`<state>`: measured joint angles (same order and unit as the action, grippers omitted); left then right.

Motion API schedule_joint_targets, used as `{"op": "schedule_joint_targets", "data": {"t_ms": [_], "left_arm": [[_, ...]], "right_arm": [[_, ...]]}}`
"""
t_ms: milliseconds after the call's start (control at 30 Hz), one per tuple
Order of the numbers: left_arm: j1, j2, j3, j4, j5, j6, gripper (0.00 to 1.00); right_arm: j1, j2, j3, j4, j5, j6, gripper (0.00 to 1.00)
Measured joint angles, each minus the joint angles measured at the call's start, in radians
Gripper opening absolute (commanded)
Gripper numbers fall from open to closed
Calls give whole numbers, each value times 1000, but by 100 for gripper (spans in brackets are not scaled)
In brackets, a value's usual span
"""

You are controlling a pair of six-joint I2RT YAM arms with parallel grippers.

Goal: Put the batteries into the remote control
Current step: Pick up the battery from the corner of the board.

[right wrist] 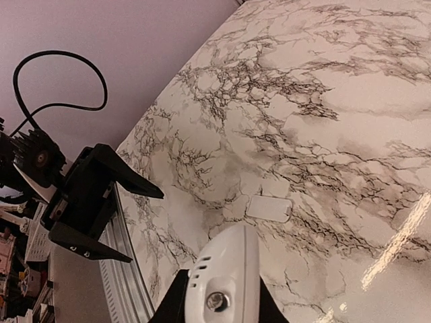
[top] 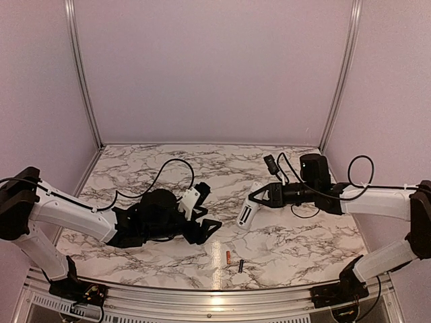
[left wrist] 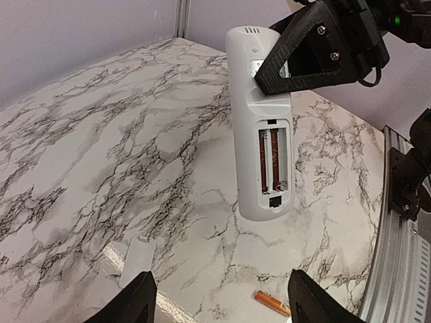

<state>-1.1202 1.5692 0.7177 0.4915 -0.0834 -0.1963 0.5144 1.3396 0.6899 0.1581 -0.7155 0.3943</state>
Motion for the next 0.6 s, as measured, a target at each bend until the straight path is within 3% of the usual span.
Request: {"op": "schedule_joint_targets", "data": {"t_ms": [333,600], "left_arm": [[-70,26,39,-165,-65,-101,63],[-119,164,224,-343,-120,-212,56]], "right_arm": [[-9,-55,-61,76,-101,43,0],[-106,-66,-75,60,-106,55,0]]}}
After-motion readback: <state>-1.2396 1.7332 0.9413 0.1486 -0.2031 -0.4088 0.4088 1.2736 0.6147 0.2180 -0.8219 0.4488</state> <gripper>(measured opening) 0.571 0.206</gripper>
